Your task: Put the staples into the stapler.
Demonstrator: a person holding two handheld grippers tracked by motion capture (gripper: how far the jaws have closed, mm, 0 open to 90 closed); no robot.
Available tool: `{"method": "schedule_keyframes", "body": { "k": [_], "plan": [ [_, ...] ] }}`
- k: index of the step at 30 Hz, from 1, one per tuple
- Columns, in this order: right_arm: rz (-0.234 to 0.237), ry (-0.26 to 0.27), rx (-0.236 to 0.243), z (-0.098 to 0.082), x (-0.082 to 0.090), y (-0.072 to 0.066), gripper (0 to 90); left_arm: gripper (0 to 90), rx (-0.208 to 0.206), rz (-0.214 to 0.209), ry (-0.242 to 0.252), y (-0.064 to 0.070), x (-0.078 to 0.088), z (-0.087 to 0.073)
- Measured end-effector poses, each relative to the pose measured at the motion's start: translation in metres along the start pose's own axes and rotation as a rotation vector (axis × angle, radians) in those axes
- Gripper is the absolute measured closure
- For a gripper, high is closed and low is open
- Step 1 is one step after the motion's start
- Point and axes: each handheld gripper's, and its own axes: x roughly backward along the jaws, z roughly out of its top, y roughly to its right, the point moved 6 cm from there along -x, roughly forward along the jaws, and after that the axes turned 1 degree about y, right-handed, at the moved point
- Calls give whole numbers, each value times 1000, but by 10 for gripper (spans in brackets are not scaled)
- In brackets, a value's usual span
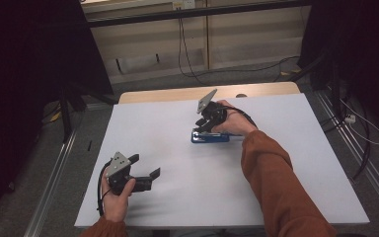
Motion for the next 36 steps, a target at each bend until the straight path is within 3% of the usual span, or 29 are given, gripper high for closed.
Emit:
{"method": "schedule_keyframes", "body": {
  "k": [5,9,15,19,23,26,29,32,36],
  "plan": [
    [-4,-1,-4,0,0,0,654,42,-1,-1,1,0,0,0],
    [-11,-12,-13,-3,-1,0,599,42,-2,0,1,0,0,0],
    [-20,-4,-73,-9,-3,1,492,42,-3,2,2,0,0,0],
    [-46,28,-118,-10,4,5,471,43,-3,2,1,0,0,0],
    [-45,58,-160,-10,12,5,542,42,-2,2,1,0,0,0],
    [-43,74,-165,-12,17,3,627,43,-1,2,1,0,0,0],
    [-54,97,-175,-14,21,1,654,42,-5,2,-2,0,0,0],
    [-85,104,-200,-18,25,0,638,42,-5,4,-8,0,0,0],
    [-136,133,-240,-21,30,-1,520,42,-6,5,-8,0,0,0]
  ]
}}
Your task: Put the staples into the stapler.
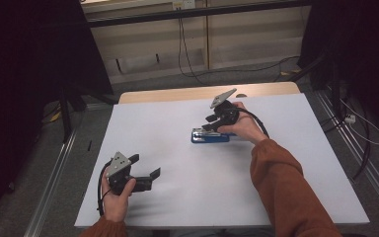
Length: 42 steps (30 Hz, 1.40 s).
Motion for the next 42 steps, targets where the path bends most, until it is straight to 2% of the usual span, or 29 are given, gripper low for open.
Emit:
{"method": "schedule_keyframes", "body": {
  "k": [2,7,11,16,17,22,26,29,36,38,42],
  "plan": [
    [-22,20,-19,-1,4,0,464,42,1,0,-1,0,0,0],
    [-58,31,-43,-5,11,-1,355,42,8,1,0,0,-1,0],
    [-82,66,-86,-8,19,-1,284,42,8,0,-3,0,-1,-1],
    [-117,108,-141,-12,28,1,125,42,9,1,-4,0,-1,-1],
    [-124,122,-155,-13,30,0,110,42,8,1,-3,0,-1,-1],
    [-166,159,-161,-19,39,-2,59,42,5,3,-8,-1,-1,-1],
    [-208,190,-197,-26,48,-1,40,42,5,5,-9,-1,-1,-1],
    [-223,182,-221,-33,54,-2,53,42,5,4,-9,-1,-1,-1],
    [-283,205,-242,-50,70,-3,79,42,4,8,-7,-1,-1,-1],
    [-289,222,-255,-54,74,-4,88,42,2,9,-11,-1,-1,-1],
    [-306,227,-252,-61,79,-9,117,42,-1,6,-15,-1,-2,-2]
  ]
}}
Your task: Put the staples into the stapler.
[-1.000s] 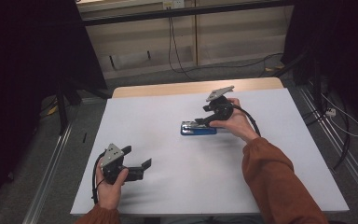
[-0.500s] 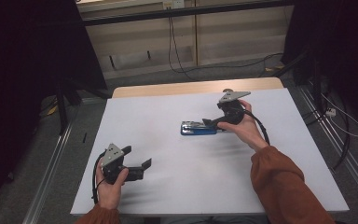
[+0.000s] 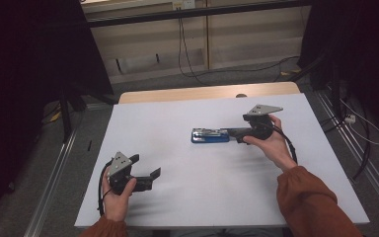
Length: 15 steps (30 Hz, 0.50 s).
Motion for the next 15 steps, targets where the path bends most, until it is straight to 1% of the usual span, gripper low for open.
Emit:
{"method": "schedule_keyframes", "body": {
  "k": [1,3,5,7,10,15],
  "plan": [
    [-3,5,1,-1,2,0,118,42,9,1,2,0,0,0],
    [-6,17,-8,-2,6,0,122,42,14,3,1,-1,1,-1],
    [-14,19,1,-5,10,0,135,42,16,4,6,-3,2,-2],
    [-25,26,-3,-9,14,1,138,42,22,4,7,-3,2,-2],
    [-35,35,-11,-14,19,3,145,42,19,2,6,-2,1,-2],
    [-44,49,-8,-18,26,3,155,42,20,2,5,-2,1,-2]
  ]
}}
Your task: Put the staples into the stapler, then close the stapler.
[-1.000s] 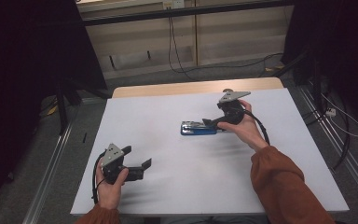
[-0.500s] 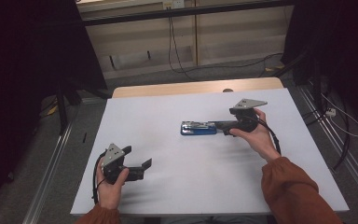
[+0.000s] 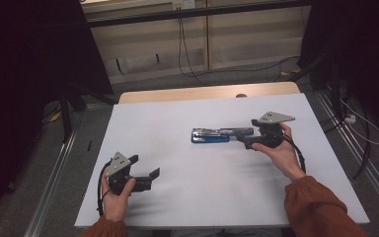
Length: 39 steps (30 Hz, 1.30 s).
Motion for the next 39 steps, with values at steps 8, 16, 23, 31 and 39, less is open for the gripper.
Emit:
{"method": "schedule_keyframes", "body": {
  "k": [8,16,23,31,39],
  "plan": [
    [-25,32,6,-5,18,0,173,42,3,5,0,-1,3,-1],
    [-42,67,13,-11,34,0,271,42,3,6,-3,0,1,-1],
    [-31,58,-13,-22,41,0,398,40,-1,11,1,1,0,1],
    [-24,44,-27,-31,47,3,642,49,-5,9,-15,2,-8,2],
    [-8,30,-47,-38,45,3,897,65,22,-46,-21,10,-23,12]
  ]
}}
